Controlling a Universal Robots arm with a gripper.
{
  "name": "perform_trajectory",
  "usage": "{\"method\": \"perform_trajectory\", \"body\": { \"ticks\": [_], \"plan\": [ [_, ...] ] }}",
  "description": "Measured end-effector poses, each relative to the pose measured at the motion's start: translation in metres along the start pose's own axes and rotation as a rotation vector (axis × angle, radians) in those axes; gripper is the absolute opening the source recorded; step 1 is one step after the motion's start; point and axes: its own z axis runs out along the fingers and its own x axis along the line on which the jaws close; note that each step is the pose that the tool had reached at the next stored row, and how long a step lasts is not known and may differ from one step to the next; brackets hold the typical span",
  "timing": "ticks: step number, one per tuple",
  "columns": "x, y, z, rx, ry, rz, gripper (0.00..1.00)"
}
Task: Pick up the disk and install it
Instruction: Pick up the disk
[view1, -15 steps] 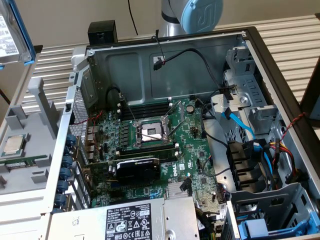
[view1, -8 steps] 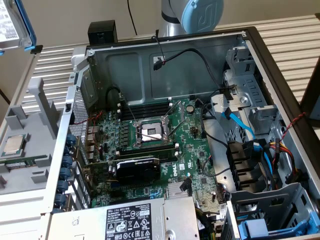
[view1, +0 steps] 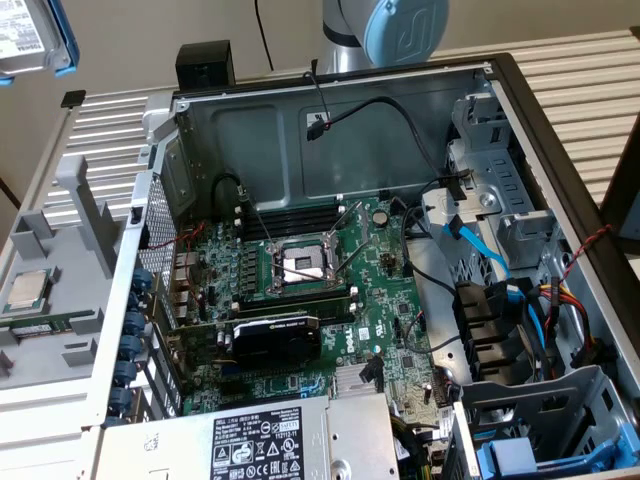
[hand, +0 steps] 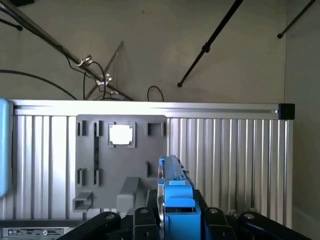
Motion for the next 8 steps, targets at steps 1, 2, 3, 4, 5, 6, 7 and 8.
{"method": "perform_trajectory", "body": {
  "ticks": [1, 2, 3, 4, 5, 6, 7, 8],
  "plan": [
    [0.000, -0.0023, -0.0006, -0.0001, 0.0000, 0.000, 0.37],
    [0.000, -0.0046, -0.0013, -0.0001, -0.0001, 0.000, 0.37],
    [0.000, -0.0068, -0.0020, -0.0001, -0.0004, -0.001, 0.37],
    [0.000, -0.0089, -0.0028, -0.0001, -0.0007, -0.001, 0.37],
    [0.001, -0.0111, -0.0036, 0.0000, -0.0009, -0.001, 0.37],
    [0.001, -0.0132, -0.0042, -0.0001, -0.0009, -0.001, 0.37],
    [0.001, -0.0159, -0.0048, -0.0001, -0.0010, -0.001, 0.37],
    [0.001, -0.0188, -0.0051, -0.0002, -0.0009, -0.002, 0.37]
  ]
}}
